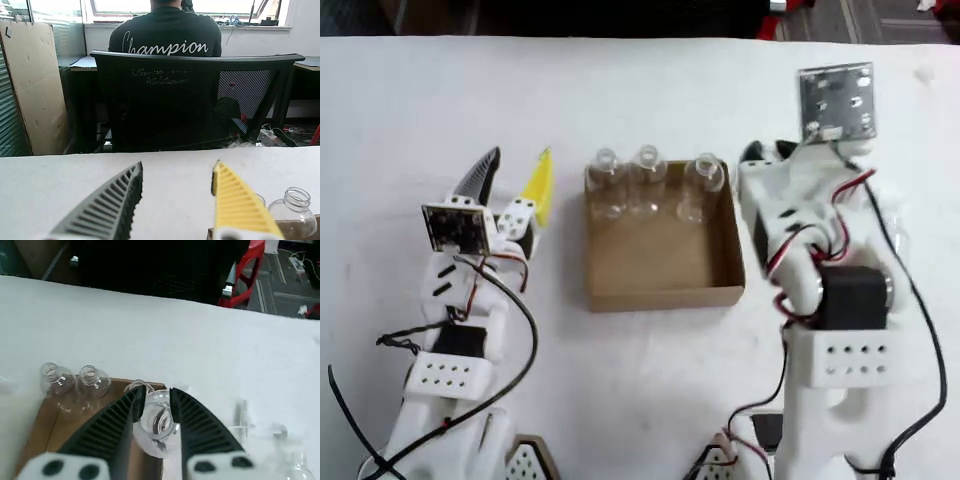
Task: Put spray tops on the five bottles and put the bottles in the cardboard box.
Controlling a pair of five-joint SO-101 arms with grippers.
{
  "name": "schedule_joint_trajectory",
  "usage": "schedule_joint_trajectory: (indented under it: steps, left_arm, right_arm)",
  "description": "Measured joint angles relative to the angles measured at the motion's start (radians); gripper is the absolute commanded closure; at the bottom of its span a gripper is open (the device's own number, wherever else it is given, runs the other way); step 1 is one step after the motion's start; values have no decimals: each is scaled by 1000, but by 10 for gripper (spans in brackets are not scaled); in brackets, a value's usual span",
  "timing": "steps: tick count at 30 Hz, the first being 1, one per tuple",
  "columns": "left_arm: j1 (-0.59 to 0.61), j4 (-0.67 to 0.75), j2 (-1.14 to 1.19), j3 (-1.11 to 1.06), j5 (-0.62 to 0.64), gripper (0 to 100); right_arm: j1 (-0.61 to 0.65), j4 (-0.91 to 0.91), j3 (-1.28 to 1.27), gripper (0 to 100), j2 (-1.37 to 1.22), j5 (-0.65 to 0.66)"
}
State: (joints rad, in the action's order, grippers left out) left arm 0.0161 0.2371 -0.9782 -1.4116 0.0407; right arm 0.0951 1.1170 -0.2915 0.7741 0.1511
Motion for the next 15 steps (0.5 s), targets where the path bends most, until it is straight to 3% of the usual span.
schedule_joint_trajectory:
  steps: [6, 15]
  left_arm:
    - [3, 0, 0, 0, 0, 790]
    - [3, 0, 0, 0, 0, 790]
  right_arm:
    - [100, -20, -11, 983, 35, 0]
    - [109, -29, 11, 983, 35, 0]
